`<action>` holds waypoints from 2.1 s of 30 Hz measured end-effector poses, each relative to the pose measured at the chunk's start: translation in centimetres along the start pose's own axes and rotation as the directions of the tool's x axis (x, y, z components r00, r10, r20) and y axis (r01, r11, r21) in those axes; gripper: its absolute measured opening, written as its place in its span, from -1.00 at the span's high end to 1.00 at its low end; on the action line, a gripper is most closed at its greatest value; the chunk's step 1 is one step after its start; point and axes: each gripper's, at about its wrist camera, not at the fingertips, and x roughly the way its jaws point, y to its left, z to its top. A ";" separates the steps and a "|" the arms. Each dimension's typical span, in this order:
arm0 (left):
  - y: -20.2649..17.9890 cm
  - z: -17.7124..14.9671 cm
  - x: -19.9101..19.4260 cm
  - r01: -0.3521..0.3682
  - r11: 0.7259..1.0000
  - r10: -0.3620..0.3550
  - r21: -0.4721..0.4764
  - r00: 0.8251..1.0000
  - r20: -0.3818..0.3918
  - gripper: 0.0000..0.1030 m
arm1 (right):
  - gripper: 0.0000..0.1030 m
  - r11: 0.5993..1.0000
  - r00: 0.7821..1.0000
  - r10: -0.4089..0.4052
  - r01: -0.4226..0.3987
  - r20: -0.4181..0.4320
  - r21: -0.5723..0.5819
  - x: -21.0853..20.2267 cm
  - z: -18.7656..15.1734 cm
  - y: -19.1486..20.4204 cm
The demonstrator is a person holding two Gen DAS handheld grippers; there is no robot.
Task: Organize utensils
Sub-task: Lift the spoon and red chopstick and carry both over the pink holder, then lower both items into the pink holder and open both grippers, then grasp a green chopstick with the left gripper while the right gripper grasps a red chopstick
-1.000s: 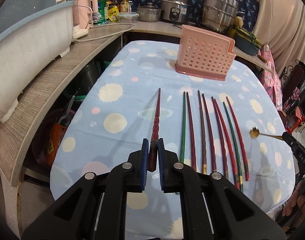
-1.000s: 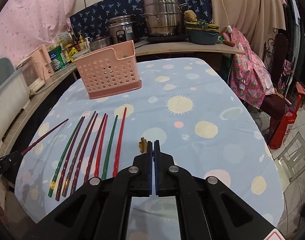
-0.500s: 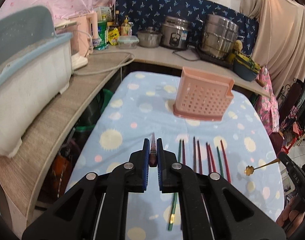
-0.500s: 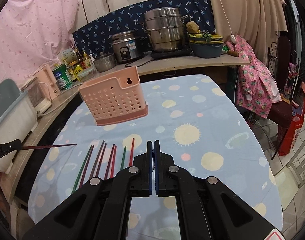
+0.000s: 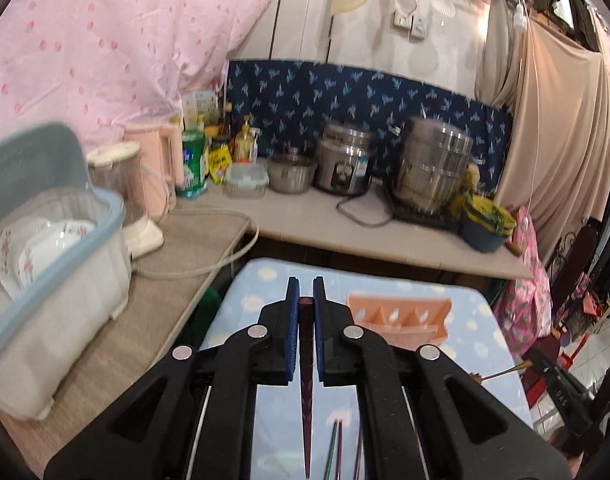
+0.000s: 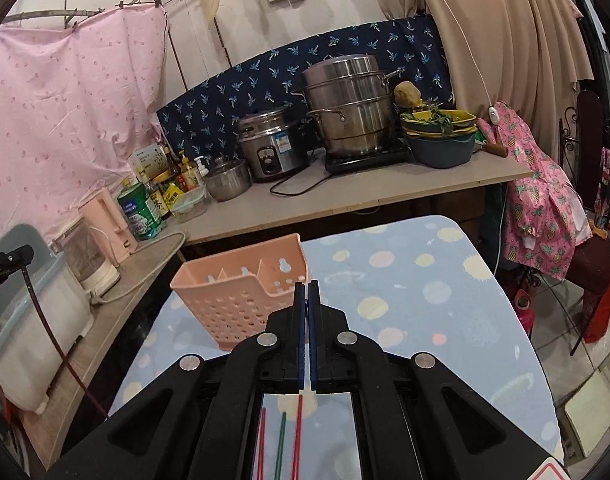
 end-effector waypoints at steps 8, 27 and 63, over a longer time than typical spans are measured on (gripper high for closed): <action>-2.6 7.2 0.0 0.046 0.998 -0.039 -0.033 0.982 0.187 0.87 | 0.96 1.000 1.000 -0.001 0.002 0.031 -0.006 4.5 5.0 1.6; -6.9 6.7 10.6 0.076 0.997 -0.078 0.020 0.991 0.107 0.87 | 0.96 0.999 0.996 -0.024 0.020 -0.091 -0.046 13.4 2.9 1.4; 1.3 -17.7 2.5 0.006 0.998 0.012 0.068 0.964 -0.267 -0.45 | 0.02 0.990 0.983 -0.075 0.053 -0.168 -0.132 -4.7 -13.2 1.9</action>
